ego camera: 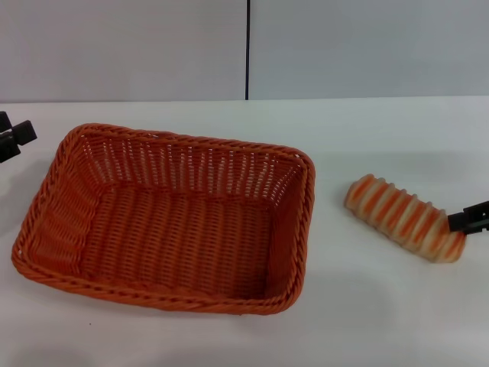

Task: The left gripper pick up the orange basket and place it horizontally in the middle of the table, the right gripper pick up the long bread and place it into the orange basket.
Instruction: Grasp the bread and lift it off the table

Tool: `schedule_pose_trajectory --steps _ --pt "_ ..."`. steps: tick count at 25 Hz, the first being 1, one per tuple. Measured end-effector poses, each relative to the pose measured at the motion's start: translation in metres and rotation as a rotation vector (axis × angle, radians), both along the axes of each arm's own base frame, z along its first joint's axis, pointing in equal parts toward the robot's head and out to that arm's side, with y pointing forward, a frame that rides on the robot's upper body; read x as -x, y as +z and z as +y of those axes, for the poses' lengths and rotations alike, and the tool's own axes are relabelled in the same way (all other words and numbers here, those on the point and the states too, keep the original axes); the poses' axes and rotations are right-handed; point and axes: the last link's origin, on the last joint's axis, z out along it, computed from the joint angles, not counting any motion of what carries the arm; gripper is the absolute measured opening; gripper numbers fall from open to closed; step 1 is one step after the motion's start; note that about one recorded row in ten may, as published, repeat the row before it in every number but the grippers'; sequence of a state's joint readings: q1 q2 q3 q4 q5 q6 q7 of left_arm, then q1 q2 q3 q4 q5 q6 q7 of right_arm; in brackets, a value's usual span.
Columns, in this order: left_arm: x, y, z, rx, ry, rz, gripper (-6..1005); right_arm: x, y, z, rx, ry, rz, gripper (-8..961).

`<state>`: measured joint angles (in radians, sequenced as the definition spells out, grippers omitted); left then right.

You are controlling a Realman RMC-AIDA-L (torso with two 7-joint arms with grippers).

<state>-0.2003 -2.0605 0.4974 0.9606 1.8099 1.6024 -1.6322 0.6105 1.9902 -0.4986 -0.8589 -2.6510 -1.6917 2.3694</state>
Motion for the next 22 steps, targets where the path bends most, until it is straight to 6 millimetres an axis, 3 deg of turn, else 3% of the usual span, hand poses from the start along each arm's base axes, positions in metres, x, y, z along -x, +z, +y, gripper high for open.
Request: schedule_pose_trajectory --steps 13,22 --pt "0.002 -0.006 -0.001 0.009 0.005 -0.017 607 -0.005 -0.011 0.002 0.003 0.001 -0.016 320" --pt "0.003 -0.007 -0.002 0.011 0.008 -0.020 606 -0.007 -0.011 0.002 -0.008 0.020 -0.032 136"
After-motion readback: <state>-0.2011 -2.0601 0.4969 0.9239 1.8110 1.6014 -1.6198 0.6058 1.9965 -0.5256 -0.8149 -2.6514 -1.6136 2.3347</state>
